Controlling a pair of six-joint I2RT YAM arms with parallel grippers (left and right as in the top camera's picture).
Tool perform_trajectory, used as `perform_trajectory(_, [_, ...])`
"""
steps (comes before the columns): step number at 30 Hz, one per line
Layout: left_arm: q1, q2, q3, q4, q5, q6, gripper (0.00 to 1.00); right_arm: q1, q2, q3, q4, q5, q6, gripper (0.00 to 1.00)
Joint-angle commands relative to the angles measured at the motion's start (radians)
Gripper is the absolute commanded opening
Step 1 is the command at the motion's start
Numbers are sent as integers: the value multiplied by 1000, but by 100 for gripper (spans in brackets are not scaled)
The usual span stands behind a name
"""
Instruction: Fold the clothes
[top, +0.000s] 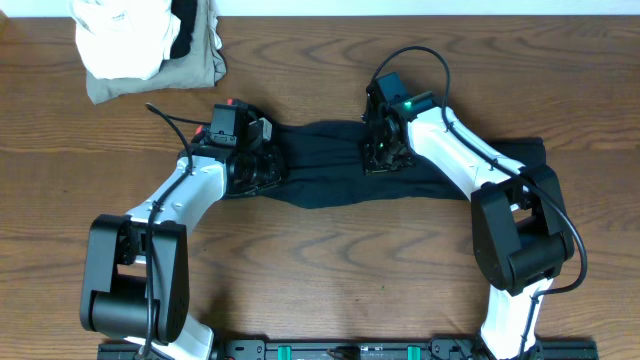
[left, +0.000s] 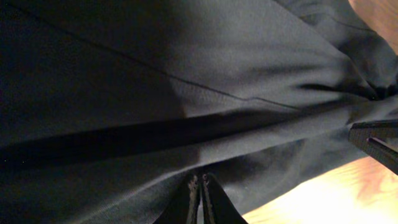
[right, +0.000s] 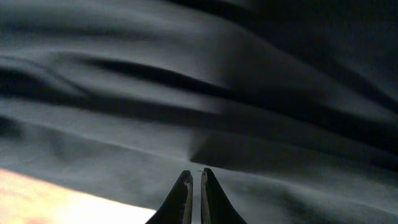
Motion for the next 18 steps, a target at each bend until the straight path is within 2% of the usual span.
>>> perform_trajectory(1, [-14, 6, -2, 2, -47, -10, 8, -8, 9, -19, -1, 86, 50, 5])
perform_trajectory(8, [-33, 58, -2, 21, -61, -10, 7, -61, 9, -25, -9, 86, 53, 5])
perform_trajectory(18, [-32, 59, -2, 6, -154, -10, 7, -129, 9, -97, 8, 135, 45, 4])
